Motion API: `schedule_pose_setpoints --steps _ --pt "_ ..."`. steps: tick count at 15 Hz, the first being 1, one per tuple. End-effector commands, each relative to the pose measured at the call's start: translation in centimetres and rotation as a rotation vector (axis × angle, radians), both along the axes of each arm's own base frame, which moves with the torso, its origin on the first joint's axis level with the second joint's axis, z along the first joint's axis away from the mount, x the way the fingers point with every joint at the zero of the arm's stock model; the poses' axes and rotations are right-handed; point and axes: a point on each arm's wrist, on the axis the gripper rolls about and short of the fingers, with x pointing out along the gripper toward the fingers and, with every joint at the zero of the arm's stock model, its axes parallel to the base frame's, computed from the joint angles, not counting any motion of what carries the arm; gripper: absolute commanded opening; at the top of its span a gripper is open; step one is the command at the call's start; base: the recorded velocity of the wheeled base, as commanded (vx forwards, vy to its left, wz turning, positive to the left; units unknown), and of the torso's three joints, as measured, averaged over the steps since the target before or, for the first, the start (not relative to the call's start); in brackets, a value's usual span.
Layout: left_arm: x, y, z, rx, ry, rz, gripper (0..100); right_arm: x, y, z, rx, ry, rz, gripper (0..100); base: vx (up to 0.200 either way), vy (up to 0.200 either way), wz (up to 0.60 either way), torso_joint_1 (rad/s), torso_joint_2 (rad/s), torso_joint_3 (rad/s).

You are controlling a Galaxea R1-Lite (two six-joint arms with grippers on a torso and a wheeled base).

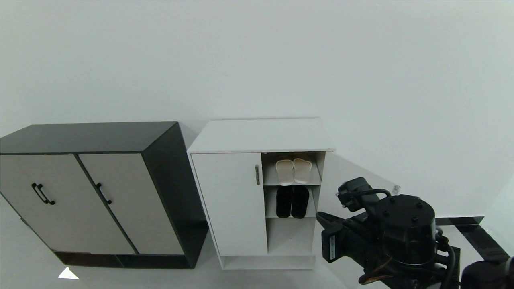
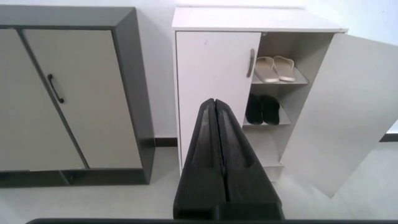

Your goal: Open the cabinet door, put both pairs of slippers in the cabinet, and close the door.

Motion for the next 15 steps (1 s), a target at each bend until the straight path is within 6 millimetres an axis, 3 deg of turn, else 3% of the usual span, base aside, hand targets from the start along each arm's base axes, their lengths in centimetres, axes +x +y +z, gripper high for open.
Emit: schedule_pose_setpoints --steps 1,5,8,15 --pt "0.0 0.0 0.0 0.0 0.002 0.0 0 0.3 -0.2 -0.1 -0.006 0.0 -0.012 0 0.0 0.0 0.0 0.0 0.0 0.0" --pt "0.0 0.0 0.0 -0.002 0.002 0.0 0 5.0 -4.5 -0.9 -0.102 -0.015 -0.201 0 0.0 0.0 0.0 0.0 0.0 0.0" --pt "0.0 0.0 0.0 -0.002 0.002 0.0 0 8.9 -9.6 -1.8 -0.177 0.002 -0.355 0 0.0 0.0 0.0 0.0 0.0 0.0" --pt "0.0 0.0 0.0 -0.002 0.002 0.0 0 15.8 -18.6 -1.2 -0.148 0.009 -0.53 0 0.0 0.0 0.0 0.0 0.0 0.0"
